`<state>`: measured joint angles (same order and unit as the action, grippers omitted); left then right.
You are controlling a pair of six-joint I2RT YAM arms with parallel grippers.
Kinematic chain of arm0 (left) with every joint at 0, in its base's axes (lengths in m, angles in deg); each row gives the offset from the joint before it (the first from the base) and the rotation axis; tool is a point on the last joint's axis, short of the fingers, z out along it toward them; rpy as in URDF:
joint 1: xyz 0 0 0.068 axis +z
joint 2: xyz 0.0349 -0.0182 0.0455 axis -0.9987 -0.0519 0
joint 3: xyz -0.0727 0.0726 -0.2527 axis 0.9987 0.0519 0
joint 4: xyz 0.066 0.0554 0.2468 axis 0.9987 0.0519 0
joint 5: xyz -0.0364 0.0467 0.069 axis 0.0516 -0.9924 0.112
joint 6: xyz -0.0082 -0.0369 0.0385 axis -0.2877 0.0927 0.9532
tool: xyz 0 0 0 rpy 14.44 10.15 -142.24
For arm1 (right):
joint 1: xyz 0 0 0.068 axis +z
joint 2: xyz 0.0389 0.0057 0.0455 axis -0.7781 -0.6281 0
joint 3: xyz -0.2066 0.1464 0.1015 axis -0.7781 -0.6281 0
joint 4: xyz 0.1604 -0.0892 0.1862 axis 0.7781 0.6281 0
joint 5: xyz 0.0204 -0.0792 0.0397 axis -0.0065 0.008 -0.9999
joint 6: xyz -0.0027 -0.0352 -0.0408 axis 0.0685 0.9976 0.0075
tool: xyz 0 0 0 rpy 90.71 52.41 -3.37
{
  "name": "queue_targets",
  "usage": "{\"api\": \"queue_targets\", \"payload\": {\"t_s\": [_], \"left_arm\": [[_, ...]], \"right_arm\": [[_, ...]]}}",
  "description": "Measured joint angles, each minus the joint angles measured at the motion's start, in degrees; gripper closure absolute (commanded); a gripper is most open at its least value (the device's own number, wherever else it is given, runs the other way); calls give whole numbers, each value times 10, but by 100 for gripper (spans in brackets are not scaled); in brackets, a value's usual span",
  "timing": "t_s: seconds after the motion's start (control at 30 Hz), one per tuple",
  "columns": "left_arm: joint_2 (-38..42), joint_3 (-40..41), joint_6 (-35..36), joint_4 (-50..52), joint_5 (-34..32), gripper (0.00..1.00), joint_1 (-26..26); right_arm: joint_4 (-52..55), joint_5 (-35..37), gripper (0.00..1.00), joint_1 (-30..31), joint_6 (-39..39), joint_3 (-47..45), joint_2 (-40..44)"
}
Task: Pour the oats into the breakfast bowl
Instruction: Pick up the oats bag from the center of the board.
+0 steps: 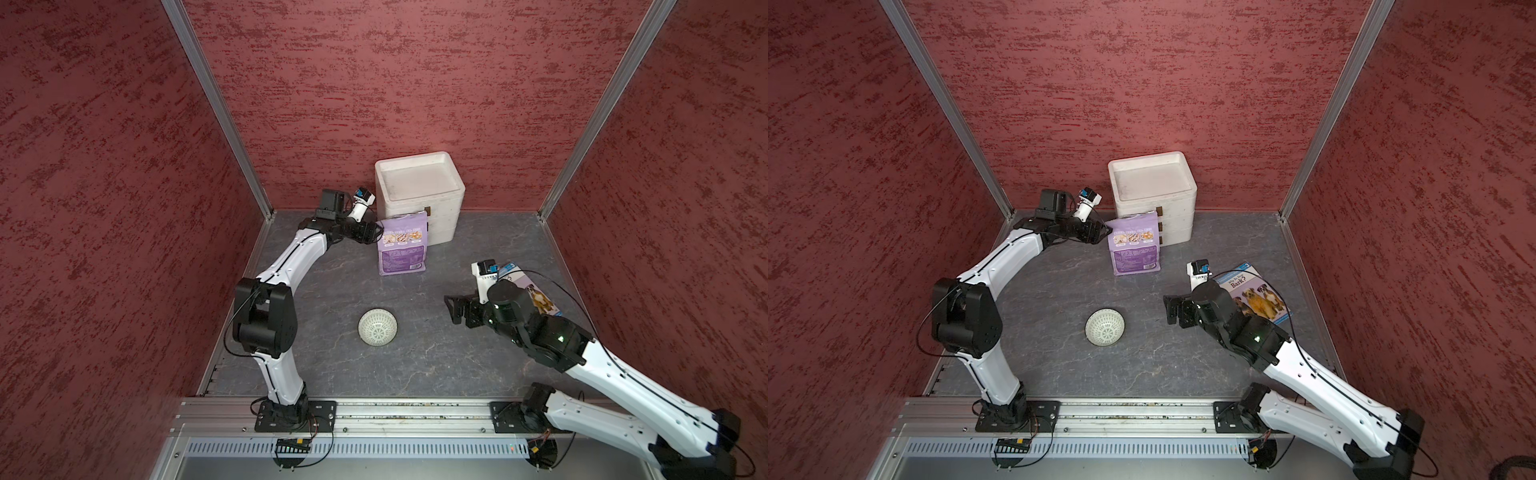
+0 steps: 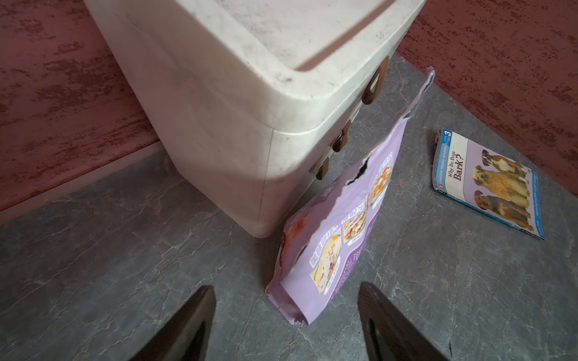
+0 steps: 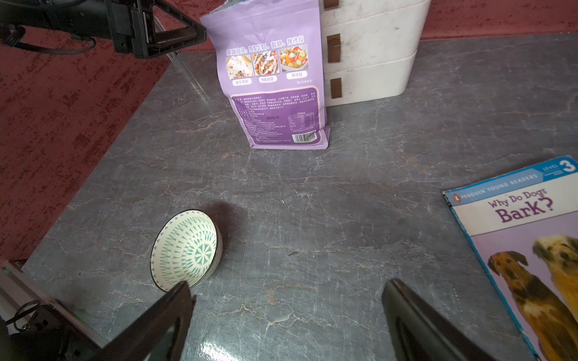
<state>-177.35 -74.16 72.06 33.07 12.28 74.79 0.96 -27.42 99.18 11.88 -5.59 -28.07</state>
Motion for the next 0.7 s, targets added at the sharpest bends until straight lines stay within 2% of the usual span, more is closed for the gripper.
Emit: {"api": "queue_targets", "payload": {"t_s": [0.03, 0.13, 0.4, 0.43, 0.57, 0.6, 0.7], "left_arm": [[-3, 0, 2, -1, 5, 40, 0], [-15, -5, 6, -5, 18, 49, -2], [-46, -27, 4, -28, 26, 51, -4], [-47, -27, 4, -29, 26, 56, -4], [-49, -27, 2, -38, 32, 94, -7], [-49, -27, 2, -41, 32, 100, -7], [-49, -27, -9, -41, 38, 100, -7]], "right_arm": [[0, 0, 1, 0, 0, 0, -3], [-1, -3, 2, 0, 0, 0, -8], [-9, -18, 1, 0, 0, 0, -10], [-9, -21, 2, 0, 0, 0, -10], [-9, -37, 2, 0, -3, 0, -10], [-9, -38, 1, 0, -5, 0, -10], [-8, -48, 2, 0, -12, 1, -10]]}}
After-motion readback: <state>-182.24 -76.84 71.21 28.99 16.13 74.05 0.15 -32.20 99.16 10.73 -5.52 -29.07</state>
